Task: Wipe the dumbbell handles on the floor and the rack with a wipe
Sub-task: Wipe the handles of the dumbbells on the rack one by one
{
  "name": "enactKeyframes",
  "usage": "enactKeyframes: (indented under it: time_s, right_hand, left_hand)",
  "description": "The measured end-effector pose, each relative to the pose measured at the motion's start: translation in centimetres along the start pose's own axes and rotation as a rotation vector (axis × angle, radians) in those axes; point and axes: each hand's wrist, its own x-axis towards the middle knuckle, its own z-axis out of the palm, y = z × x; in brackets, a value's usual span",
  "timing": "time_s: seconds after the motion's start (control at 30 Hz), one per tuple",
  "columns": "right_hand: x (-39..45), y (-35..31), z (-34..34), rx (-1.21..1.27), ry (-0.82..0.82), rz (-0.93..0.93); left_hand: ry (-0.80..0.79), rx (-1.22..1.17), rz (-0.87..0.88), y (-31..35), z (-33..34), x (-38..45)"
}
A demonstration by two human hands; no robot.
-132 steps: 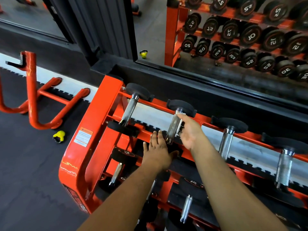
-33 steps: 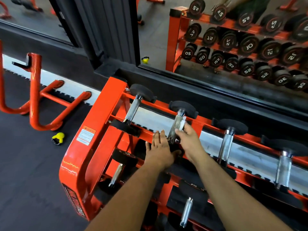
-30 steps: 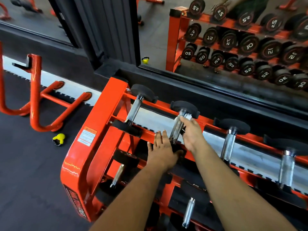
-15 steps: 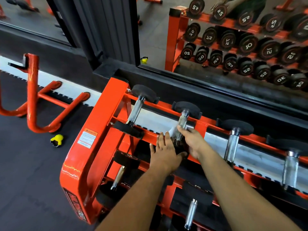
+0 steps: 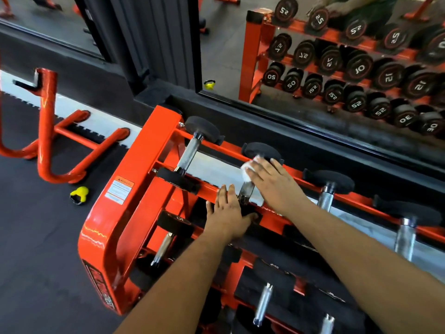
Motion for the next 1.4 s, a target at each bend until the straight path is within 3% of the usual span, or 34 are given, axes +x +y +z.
enactKeyframes:
  time_s: [0.13, 0.27, 0.4, 0.53, 0.67, 0.77, 0.83, 1.0, 1.07, 1.13, 1.27, 1.4]
  right_hand:
    - [1.0, -1.8, -0.1, 0.019, -0.025, 0.055]
    - [-0.3, -2.6, 0.8, 0.239, -0.068, -0.19]
    - [-1.3, -2.0, 0.6, 0.426, -0.074, -0.221]
    - [-4.6, -0.9, -0.7, 0.547, -0.087, -0.085]
    - [-9.5, 1.7, -0.8, 0.741, 0.1, 0.131]
    - [-13.4, 4.7, -0.1, 0.68, 0.168, 0.225]
    - [-15.1, 6.4, 1.2, 0.581, 0.108, 0.213]
    - [-17.8, 7.6, 3.1, 0.275, -0.174, -0.15]
    - [-18.0, 8.5, 2.5, 0.213, -0.163, -0.24]
    - [-17.9, 9.6, 2.0, 0.139, -0.116, -0.159]
    - [-17.6, 8.6, 1.7, 0.205, -0.128, 0.156]
    - [-20.3, 7.3, 2.1, 0.324, -0.164, -0.116]
  left_hand:
    - [-0.009, 0.003, -0.024, 0.1, -0.4, -0.1]
    - [-0.01, -0.007, -0.023, 0.2, -0.3, 0.0]
    - [-0.012, 0.029, -0.029, 0.3, -0.5, -0.1]
    - [0.062, 0.068, -0.027, 0.8, -0.2, -1.0]
    - [0.216, 0.106, 0.045, 2.1, 1.2, -2.8]
    - [0.255, 0.162, 0.161, 5.0, 3.8, -4.0]
    - [0.228, 0.129, 0.193, 6.9, 6.0, -4.5]
    - [0.084, 0.113, 0.205, 11.7, 10.8, -5.3]
    - [0.042, 0.11, 0.18, 12.5, 12.1, -5.2]
    - [0.02, 0.082, 0.149, 13.1, 13.0, -5.2]
    - [0.001, 0.022, 0.1, 13.4, 12.9, -5.1]
    - [-0.007, -0.013, 0.084, 13.4, 13.0, -4.9]
